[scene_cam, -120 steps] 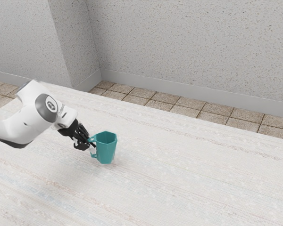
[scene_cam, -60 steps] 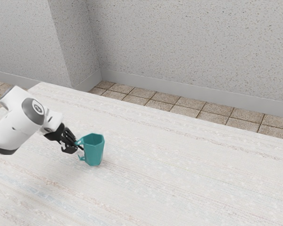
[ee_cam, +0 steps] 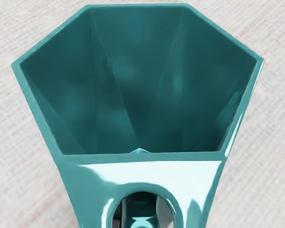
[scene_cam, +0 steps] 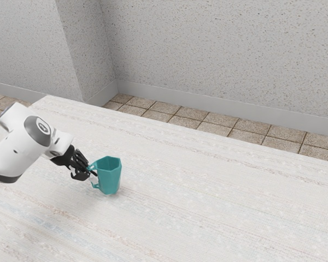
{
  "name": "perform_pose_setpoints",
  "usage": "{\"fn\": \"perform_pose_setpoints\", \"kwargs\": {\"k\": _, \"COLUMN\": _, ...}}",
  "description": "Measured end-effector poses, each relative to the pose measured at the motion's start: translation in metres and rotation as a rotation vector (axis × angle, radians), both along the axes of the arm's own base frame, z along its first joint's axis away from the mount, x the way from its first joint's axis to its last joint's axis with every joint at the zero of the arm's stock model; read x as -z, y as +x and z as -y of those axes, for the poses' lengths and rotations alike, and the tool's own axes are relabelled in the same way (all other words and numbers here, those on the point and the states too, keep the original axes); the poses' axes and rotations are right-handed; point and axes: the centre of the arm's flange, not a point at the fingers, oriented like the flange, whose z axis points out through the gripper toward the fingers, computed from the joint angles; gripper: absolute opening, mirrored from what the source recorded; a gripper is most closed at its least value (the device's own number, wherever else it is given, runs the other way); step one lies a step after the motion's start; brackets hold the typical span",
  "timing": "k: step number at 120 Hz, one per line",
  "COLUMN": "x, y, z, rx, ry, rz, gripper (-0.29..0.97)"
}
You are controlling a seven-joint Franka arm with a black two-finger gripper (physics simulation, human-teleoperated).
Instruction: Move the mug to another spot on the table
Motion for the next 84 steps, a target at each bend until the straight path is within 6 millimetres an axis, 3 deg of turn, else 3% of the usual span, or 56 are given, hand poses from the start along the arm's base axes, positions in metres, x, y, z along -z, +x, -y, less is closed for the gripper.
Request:
{"fn": "perform_pose_setpoints", "kwargs": {"k": 21, "x": 0.0001, "y": -0.0003, "z": -0.0009, "rx": 0.004, "ry": 0.000, "rz": 0.004, "gripper": 0.01}}
{"fn": "perform_pose_setpoints", "kwargs": {"k": 53, "x": 0.0022, "y": -0.0014, "z": -0.0031, "rx": 0.012, "ry": -0.015, "rz": -0.004, "gripper": 0.43}}
{"fn": "perform_pose_setpoints", "kwargs": {"k": 84, "x": 0.0015, "y": -0.0009, "z": -0.0065, "rx": 0.013, "ry": -0.024, "rz": -0.005, "gripper": 0.61}}
